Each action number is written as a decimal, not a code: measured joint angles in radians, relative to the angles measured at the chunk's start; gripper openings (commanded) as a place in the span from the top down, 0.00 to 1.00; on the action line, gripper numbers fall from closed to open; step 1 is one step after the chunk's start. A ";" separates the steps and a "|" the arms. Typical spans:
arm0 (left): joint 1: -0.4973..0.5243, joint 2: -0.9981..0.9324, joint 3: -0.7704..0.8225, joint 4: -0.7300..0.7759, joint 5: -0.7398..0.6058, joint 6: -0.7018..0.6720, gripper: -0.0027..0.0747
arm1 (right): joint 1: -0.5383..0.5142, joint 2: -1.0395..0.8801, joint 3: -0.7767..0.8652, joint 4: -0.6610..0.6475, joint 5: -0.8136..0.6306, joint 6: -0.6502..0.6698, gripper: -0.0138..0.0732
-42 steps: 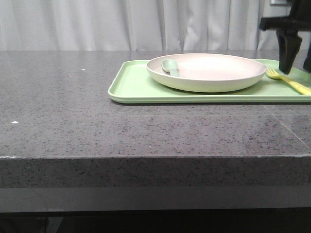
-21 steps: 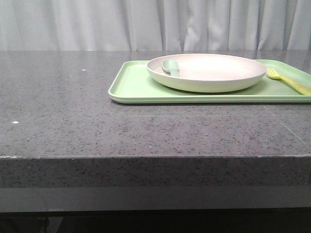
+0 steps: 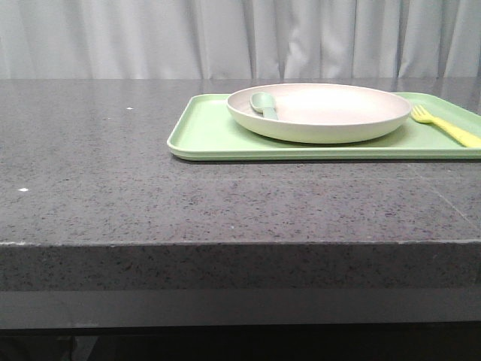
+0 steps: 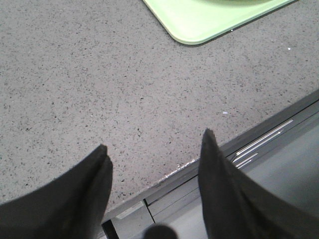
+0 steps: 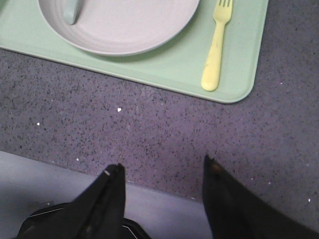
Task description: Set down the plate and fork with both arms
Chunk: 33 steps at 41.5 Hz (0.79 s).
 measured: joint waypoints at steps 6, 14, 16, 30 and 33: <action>0.000 0.000 0.000 0.000 0.000 0.000 0.46 | 0.000 -0.149 0.129 0.000 -0.033 0.000 0.39; 0.000 0.000 0.000 0.000 0.000 0.000 0.46 | 0.000 -0.302 0.221 0.000 -0.044 0.011 0.39; 0.000 0.000 0.000 0.000 -0.002 0.000 0.46 | 0.000 -0.330 0.235 0.000 -0.046 0.011 0.39; 0.000 0.000 0.000 0.000 -0.004 0.000 0.58 | 0.000 -0.398 0.246 0.000 -0.063 0.011 0.50; 0.000 0.000 0.000 0.000 -0.004 0.000 0.70 | 0.000 -0.398 0.246 0.000 -0.065 0.011 0.66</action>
